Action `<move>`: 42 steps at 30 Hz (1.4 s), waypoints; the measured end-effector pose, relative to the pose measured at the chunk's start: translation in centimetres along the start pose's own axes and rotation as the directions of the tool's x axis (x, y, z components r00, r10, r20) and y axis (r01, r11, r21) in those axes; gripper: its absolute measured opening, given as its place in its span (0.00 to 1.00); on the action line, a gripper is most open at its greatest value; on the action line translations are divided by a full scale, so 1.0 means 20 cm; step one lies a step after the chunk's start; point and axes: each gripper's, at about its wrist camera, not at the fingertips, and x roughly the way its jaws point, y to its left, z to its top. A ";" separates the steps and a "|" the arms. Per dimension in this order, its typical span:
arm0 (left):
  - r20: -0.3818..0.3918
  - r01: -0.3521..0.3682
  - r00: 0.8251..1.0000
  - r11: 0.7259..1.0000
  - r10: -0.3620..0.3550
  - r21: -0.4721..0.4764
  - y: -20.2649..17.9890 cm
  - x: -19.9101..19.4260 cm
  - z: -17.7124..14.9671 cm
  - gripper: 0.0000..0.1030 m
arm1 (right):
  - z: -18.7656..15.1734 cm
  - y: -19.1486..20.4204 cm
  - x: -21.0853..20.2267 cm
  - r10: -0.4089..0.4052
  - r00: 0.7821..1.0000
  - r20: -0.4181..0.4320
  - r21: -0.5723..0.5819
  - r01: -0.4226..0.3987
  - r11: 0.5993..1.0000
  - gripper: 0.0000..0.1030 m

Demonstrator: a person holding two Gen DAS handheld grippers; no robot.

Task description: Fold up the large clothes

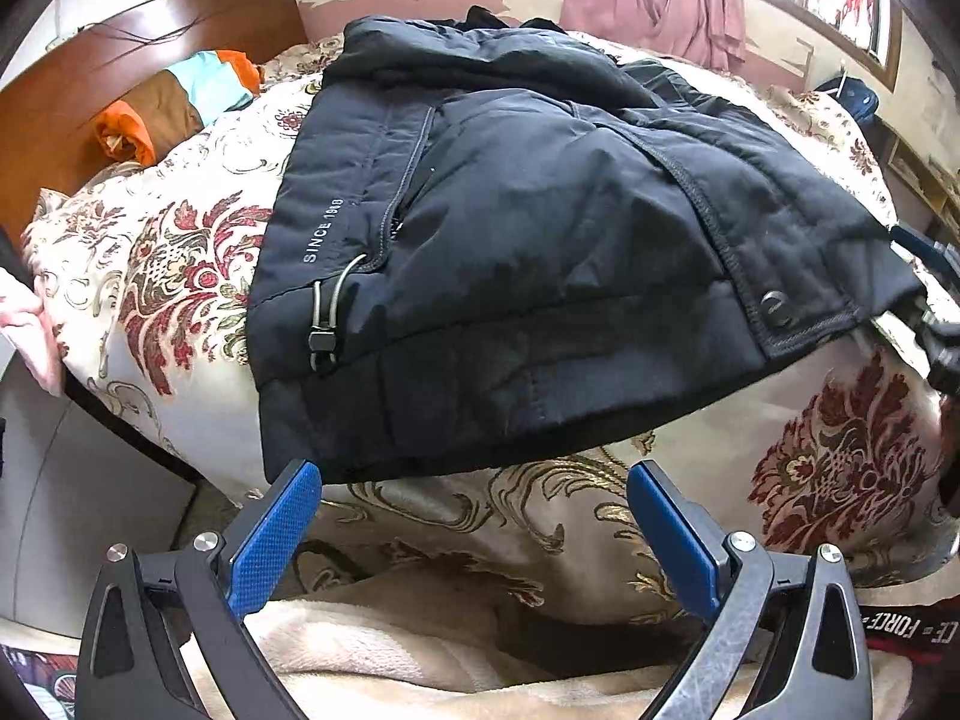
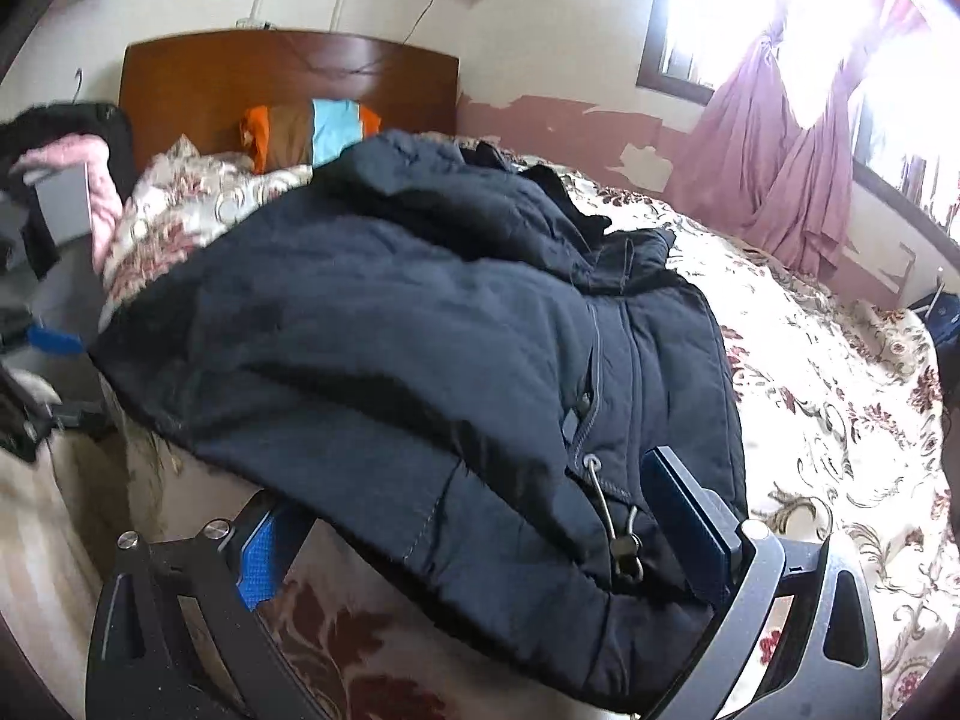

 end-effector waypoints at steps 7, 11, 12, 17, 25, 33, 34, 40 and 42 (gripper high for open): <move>-0.043 -0.112 0.992 0.992 0.115 0.065 -0.05 0.06 0.04 1.00 | 0.06 -0.07 0.02 0.083 0.996 0.033 0.114 -0.086 0.990 0.98; -0.018 -0.264 0.962 0.948 0.271 0.178 -0.17 0.08 0.05 0.99 | 0.09 -0.08 0.03 0.088 0.995 0.051 0.093 -0.093 0.991 0.98; -0.005 -0.281 0.958 0.937 0.288 0.209 -0.20 0.09 0.06 0.99 | 0.09 -0.08 0.03 0.087 0.995 0.056 0.087 -0.092 0.992 0.98; 0.011 -0.374 0.920 0.869 0.392 0.325 -0.32 0.16 0.08 0.99 | 0.10 -0.08 0.03 0.092 0.993 0.071 0.092 -0.099 0.991 0.98; -0.083 -0.351 0.925 0.917 0.371 0.187 -0.15 0.20 0.13 0.67 | 0.05 -0.09 0.06 0.122 0.991 0.047 0.137 -0.127 0.982 0.98; -0.073 -0.375 0.922 0.924 0.380 0.073 -0.06 0.17 0.13 0.26 | -0.03 -0.08 0.10 0.115 0.993 -0.022 0.120 -0.112 0.987 0.98; -0.067 -0.378 0.922 0.924 0.382 0.064 -0.05 0.17 0.13 0.25 | -0.04 -0.08 0.11 0.111 0.993 -0.036 0.114 -0.106 0.988 0.98; -0.084 -0.331 0.940 0.944 0.330 0.003 -0.01 0.17 0.13 0.22 | -0.16 -0.09 0.18 0.003 0.986 -0.169 0.006 -0.002 1.000 0.98; -0.086 -0.322 0.944 0.947 0.319 -0.012 0.00 0.18 0.13 0.22 | -0.18 -0.13 0.15 -0.059 0.984 -0.169 -0.011 0.058 0.998 0.98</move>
